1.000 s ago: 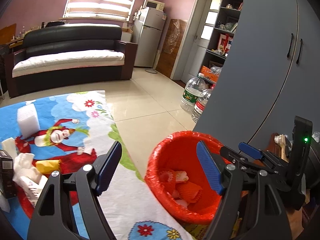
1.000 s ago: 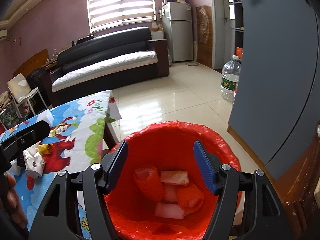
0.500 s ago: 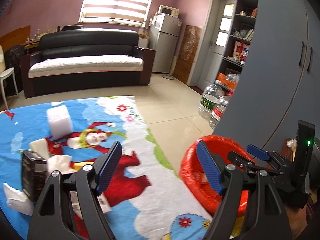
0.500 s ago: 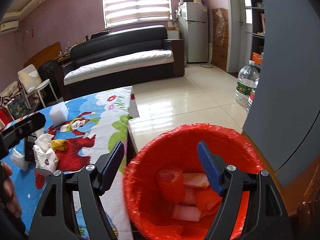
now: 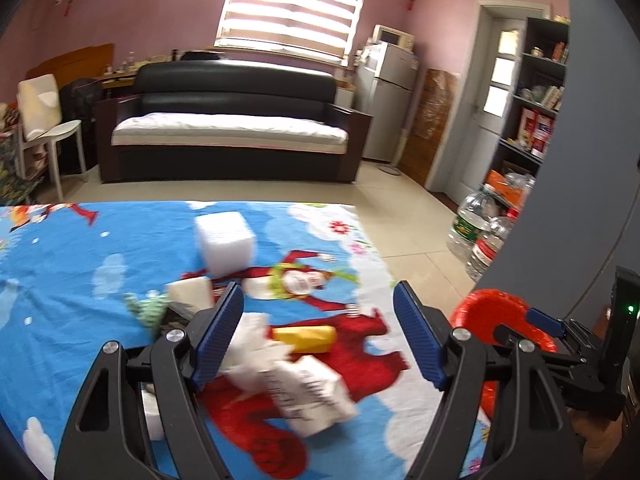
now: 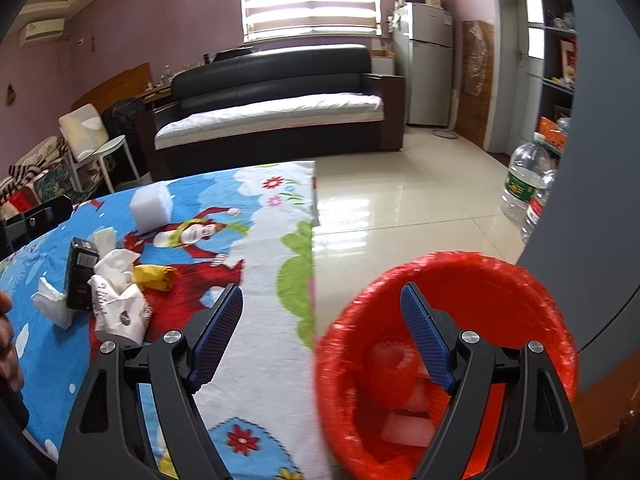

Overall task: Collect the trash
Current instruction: 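Move both open tools from the bin back to the trash on the bed, then grasp the white tissue with the left tool while the right tool grasps the printed paper cup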

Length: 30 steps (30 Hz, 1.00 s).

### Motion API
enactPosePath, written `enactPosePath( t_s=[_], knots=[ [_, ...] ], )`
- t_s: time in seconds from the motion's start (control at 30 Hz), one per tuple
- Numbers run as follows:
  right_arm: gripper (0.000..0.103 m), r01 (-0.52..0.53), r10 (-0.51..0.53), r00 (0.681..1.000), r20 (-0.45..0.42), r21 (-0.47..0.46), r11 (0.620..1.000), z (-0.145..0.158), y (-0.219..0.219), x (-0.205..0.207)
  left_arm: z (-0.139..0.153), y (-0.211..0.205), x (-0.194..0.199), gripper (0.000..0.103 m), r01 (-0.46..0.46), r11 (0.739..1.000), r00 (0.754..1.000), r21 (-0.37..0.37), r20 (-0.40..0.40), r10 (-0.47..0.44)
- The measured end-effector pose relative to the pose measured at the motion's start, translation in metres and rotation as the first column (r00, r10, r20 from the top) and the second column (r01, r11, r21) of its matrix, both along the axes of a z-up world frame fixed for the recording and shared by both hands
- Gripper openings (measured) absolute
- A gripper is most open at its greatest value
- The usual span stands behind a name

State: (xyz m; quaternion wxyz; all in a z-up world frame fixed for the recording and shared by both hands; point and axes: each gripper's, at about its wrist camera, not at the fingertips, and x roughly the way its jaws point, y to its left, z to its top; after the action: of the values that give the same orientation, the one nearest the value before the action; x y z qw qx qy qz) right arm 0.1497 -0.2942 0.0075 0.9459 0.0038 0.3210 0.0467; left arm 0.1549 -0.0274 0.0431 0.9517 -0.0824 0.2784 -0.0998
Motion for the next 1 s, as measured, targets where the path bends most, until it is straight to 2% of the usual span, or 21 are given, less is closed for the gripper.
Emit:
enactPosePath(
  t_s=[0.2,0.4,0.7,0.8,1.0],
  knots=[
    [0.078,-0.062,0.062,0.998,-0.004,-0.004,0.998,-0.001,0.032,0.005,-0.003,0.039,-0.008,0.074,-0.076,0.997,0.997,0.003,-0.013,0.076],
    [0.08,-0.127,0.127,0.992,-0.02,-0.003,0.992,-0.006,0.067,0.007,-0.013,0.073,-0.014,0.074,-0.151,0.988,0.987,0.014,-0.06,0.152],
    [0.083,-0.22,0.219,0.974,-0.056,-0.007,0.975,-0.013,0.11,0.006,-0.04,0.096,-0.024,0.074,-0.206,0.978,0.962,0.046,-0.174,0.211],
    [0.083,-0.231,0.23,0.971,-0.062,-0.004,0.973,-0.014,0.118,0.006,-0.051,0.104,-0.023,0.075,-0.224,0.973,0.946,0.051,-0.228,0.23],
    [0.083,-0.269,0.269,0.96,-0.075,0.001,0.963,-0.017,0.136,0.006,-0.064,0.112,-0.02,0.075,-0.228,0.972,0.933,0.059,-0.271,0.236]
  ],
)
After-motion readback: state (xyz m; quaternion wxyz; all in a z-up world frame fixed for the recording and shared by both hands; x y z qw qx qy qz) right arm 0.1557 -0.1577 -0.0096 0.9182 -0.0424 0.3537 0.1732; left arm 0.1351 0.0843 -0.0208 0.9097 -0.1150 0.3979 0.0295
